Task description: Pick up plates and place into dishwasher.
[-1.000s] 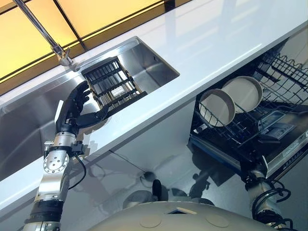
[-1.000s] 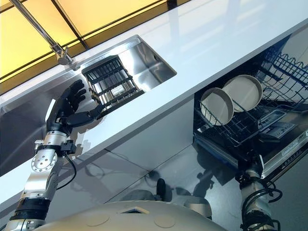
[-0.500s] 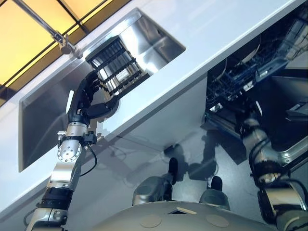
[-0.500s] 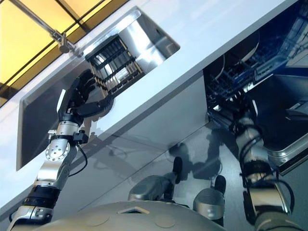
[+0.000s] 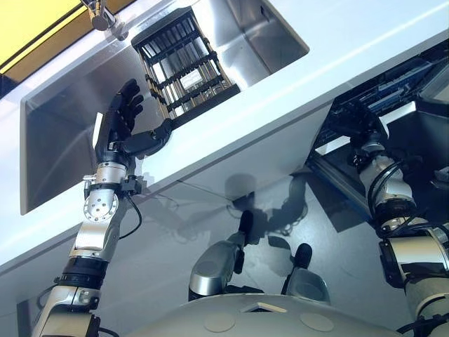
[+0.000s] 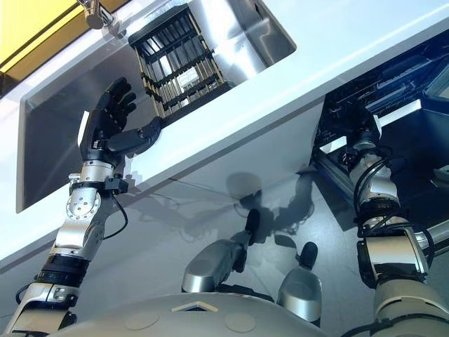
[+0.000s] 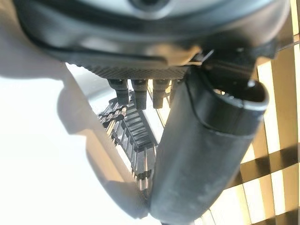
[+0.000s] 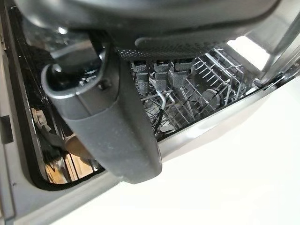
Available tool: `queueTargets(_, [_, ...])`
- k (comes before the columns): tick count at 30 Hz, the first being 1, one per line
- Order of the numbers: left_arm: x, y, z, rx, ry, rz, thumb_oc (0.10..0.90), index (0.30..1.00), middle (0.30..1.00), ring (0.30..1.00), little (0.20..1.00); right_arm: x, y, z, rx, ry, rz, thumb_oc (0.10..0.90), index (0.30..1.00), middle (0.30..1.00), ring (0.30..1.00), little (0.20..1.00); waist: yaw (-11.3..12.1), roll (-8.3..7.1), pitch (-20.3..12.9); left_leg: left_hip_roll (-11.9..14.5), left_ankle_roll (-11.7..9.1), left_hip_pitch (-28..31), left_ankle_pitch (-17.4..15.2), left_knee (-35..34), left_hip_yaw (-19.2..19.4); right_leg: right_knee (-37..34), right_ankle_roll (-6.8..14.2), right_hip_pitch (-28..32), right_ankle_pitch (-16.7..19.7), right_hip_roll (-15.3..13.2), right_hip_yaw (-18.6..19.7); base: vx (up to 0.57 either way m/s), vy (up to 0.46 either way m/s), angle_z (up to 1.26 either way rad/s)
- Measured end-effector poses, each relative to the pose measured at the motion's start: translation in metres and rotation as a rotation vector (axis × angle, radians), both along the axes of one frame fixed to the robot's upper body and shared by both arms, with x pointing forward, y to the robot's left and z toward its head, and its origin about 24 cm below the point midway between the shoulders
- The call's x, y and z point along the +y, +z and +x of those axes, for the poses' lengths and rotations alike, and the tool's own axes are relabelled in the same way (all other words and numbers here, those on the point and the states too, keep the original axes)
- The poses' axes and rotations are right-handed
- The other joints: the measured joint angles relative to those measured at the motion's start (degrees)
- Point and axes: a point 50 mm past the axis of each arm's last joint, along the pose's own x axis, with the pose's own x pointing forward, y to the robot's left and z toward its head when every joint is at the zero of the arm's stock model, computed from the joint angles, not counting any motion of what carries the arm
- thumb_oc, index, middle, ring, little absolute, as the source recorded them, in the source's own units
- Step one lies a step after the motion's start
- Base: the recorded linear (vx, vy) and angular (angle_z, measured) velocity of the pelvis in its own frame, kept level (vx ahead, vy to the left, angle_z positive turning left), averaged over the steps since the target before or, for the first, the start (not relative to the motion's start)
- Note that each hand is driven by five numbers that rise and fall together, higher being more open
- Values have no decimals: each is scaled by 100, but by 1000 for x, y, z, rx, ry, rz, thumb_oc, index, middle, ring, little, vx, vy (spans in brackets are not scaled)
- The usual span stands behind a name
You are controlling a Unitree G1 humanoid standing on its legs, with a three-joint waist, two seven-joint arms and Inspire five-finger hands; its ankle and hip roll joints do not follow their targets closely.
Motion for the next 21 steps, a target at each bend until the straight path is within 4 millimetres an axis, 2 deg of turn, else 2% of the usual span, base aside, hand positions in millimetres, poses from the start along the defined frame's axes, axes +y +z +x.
queueTargets(2, [0, 2, 0, -9, -1, 2, 800, 900, 900, 900, 900, 6, -7, -2, 2, -17, -3, 800, 900, 900, 900, 900, -17, -50, 36, 15, 49, 65, -35, -1, 16, -5, -1, 61, -1, 15, -2, 13, -45, 0])
queueTargets(5, [1, 5, -1, -25, 0, 9, 800, 900, 900, 900, 900, 21, -19, -10, 0, -67, -45, 800, 900, 900, 900, 900, -9, -62, 44, 143, 384, 181, -343, 0, 99, -2, -18, 117, -15, 136, 66, 6, -27, -10])
queueTargets(6, [1, 7, -2, -40, 2, 10, 800, 900, 900, 900, 900, 30, -25, -14, -16, -78, -42, 800, 900, 900, 900, 900, -9, -120, 86, 168, 490, 227, -395, 6, 169, 10, -18, 136, -15, 150, 119, 9, -6, -17])
queueTargets(8, [1, 10, -4, -55, 0, 16, 800, 900, 900, 900, 900, 43, -35, -26, -53, -111, -1, 800, 900, 900, 900, 900, -21, -198, 140, 149, 491, 292, -439, -8, 219, 56, -2, 165, -28, 123, 152, 34, 6, -11])
queueTargets(11, [2, 6, -8, -44, 5, 29, 800, 900, 900, 900, 900, 52, -52, -44, -48, -164, 53, 800, 900, 900, 900, 900, -45, -226, 153, 98, 539, 414, -474, -49, 322, 154, 18, 188, -39, 53, 270, 55, 7, -14])
queueTargets(13, [3, 2, -11, -28, 9, 28, 800, 900, 900, 900, 900, 49, -64, -58, -20, -222, 79, 800, 900, 900, 900, 900, -150, -261, 167, 73, 591, 521, -511, -49, 363, 188, 65, 277, -70, -13, 293, 69, -13, -9])
queueTargets(15, [8, -3, -17, -10, 30, 29, 800, 900, 900, 900, 900, 43, -76, -73, 8, -291, 114, 800, 900, 900, 900, 900, -225, -362, 155, 37, 630, 658, -570, -51, 457, 191, 101, 363, -95, -68, 383, 56, -30, -19])
queueTargets(21, [25, -7, -28, 13, 91, 39, 800, 900, 900, 900, 900, 15, -97, -114, 64, -486, 190, 800, 900, 900, 900, 900, -453, -777, 11, -11, 647, 877, -646, -54, 621, 172, 119, 504, -106, -107, 580, 33, -57, -16])
